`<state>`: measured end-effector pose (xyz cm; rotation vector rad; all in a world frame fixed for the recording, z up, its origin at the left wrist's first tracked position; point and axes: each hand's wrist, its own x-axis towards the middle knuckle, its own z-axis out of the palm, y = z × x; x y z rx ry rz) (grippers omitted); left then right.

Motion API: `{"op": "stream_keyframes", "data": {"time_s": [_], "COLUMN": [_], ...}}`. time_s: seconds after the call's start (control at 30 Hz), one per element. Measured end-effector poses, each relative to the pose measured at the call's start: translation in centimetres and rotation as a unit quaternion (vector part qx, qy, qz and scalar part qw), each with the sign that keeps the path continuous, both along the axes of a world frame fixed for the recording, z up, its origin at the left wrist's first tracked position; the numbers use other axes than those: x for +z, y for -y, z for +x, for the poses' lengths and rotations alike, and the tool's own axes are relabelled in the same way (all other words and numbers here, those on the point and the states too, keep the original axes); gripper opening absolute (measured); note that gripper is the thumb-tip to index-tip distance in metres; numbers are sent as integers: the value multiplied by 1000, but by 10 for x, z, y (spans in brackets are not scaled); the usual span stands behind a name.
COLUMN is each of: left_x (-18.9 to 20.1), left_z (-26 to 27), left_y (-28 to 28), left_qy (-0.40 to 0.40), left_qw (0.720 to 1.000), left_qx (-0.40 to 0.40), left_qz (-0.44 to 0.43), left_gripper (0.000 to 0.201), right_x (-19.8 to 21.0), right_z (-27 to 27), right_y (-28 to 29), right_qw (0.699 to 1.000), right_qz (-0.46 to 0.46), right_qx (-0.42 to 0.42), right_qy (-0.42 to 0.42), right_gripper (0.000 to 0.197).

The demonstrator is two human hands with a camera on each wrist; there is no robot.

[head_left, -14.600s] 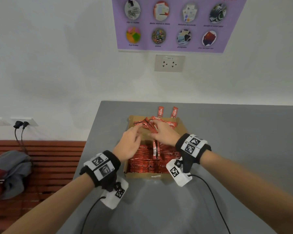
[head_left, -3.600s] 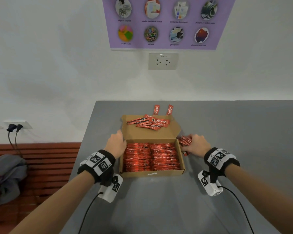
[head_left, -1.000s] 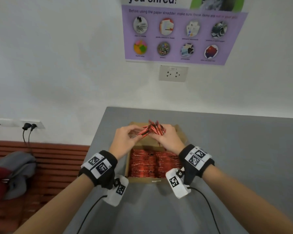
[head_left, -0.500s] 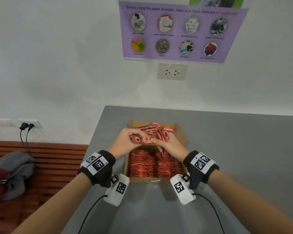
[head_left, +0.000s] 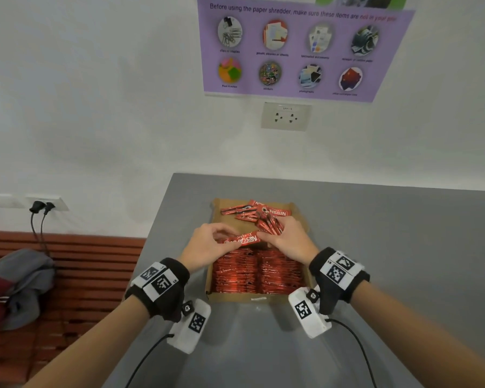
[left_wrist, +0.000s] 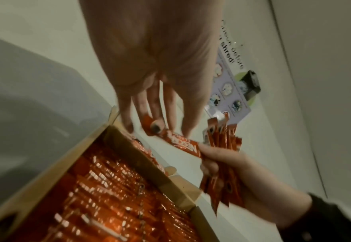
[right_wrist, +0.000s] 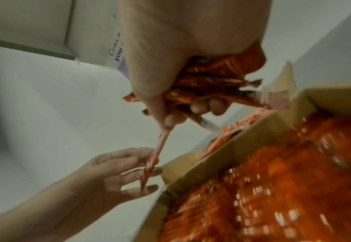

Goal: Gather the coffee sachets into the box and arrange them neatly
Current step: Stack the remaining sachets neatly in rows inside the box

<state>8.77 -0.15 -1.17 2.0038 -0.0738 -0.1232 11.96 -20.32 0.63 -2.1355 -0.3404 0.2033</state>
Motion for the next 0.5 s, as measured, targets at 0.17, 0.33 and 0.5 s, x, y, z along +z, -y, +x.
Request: {"op": "stream_keyframes", "data": {"time_s": [0.17,0.33,0.5], "left_x": [15,11,6], "left_z": [6,13,14], "left_y": [15,12,16], "left_qy": [84,66,64], "left_qw": [995,977,969], "left_qx": [-24,142,183], "left_qz": [47,-144,-156], "left_gripper": [8,9,7], "right_x": [22,15,-4], "right_z": [3,3,-6], "right_y": [-20,-21,-21], "right_qw": [994,999,990], "right_qz": [-10,36,42], "right_qx": [64,28,80], "right_qy": [91,-9,-112], "right_gripper": [14,22,20]}}
